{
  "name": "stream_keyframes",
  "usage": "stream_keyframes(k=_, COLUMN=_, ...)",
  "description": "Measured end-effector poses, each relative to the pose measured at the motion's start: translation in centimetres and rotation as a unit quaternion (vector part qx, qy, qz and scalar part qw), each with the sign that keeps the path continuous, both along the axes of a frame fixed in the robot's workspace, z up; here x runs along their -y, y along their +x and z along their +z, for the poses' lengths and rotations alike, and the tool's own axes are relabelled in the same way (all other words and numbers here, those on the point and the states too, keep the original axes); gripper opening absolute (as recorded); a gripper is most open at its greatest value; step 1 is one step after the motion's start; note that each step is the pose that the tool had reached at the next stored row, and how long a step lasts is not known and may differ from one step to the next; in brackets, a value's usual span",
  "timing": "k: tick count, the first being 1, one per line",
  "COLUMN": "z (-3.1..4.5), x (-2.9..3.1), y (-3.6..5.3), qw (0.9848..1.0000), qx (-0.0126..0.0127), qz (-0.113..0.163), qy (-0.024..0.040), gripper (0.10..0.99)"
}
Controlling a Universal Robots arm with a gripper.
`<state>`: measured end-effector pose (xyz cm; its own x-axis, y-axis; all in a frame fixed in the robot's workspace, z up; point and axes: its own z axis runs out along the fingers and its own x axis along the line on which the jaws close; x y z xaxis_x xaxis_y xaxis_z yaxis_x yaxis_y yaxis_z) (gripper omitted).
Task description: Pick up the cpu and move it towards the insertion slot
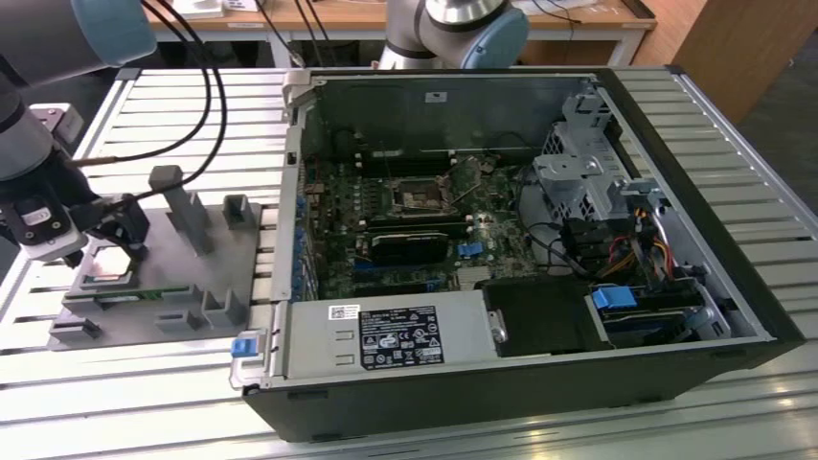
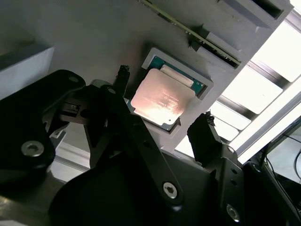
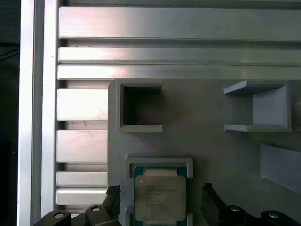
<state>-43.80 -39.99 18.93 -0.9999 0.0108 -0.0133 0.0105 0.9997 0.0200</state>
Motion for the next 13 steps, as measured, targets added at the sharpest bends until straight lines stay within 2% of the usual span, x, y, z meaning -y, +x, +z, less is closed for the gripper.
stream_keyframes(k=7, z=-0.54, x=0.02, y=0.02, qw=1.0, qx=0.0, qz=-0.001, qy=0.0, gripper=0.776)
stream_keyframes(k=9, z=-0.63, x=0.03, y=0.02, qw=1.0, qx=0.0, qz=-0.001, qy=0.0, gripper=0.761)
stream_keyframes(k=10, z=-0.64, x=0.04, y=0.02, qw=1.0, qx=-0.0001, qz=-0.001, qy=0.0, gripper=0.694)
stream_keyframes(k=13, z=-0.68, x=0.04, y=0.02, qw=1.0, qx=0.0, qz=-0.001, qy=0.0, gripper=0.694)
